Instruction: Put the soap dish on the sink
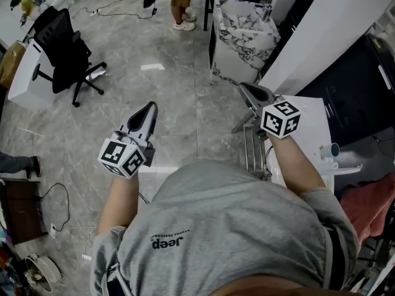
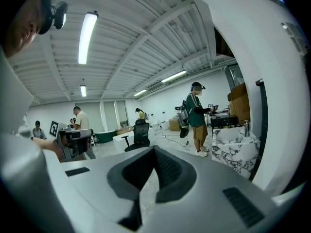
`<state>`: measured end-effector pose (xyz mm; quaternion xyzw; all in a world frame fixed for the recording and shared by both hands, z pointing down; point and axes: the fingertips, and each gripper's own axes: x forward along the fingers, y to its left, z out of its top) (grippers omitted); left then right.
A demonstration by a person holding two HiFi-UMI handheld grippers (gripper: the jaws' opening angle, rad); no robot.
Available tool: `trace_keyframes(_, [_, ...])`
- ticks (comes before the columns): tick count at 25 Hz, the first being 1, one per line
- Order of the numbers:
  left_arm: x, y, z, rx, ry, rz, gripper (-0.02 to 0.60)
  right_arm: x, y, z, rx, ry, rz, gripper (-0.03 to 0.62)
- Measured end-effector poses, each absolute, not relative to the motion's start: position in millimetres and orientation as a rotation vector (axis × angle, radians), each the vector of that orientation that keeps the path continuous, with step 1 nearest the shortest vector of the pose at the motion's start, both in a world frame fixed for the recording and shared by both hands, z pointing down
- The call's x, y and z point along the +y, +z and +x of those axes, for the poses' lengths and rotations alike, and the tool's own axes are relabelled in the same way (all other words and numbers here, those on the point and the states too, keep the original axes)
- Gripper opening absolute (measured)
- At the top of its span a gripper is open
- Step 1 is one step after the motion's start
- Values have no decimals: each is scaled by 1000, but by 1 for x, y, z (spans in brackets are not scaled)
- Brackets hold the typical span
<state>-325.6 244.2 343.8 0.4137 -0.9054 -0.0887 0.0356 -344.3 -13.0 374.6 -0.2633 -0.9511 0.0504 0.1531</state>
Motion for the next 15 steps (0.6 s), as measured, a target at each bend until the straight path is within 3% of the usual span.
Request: trace_keyframes(15, [236, 344, -325, -2771, -275, 1292, 14, -17, 374, -343, -2730, 154, -763, 49])
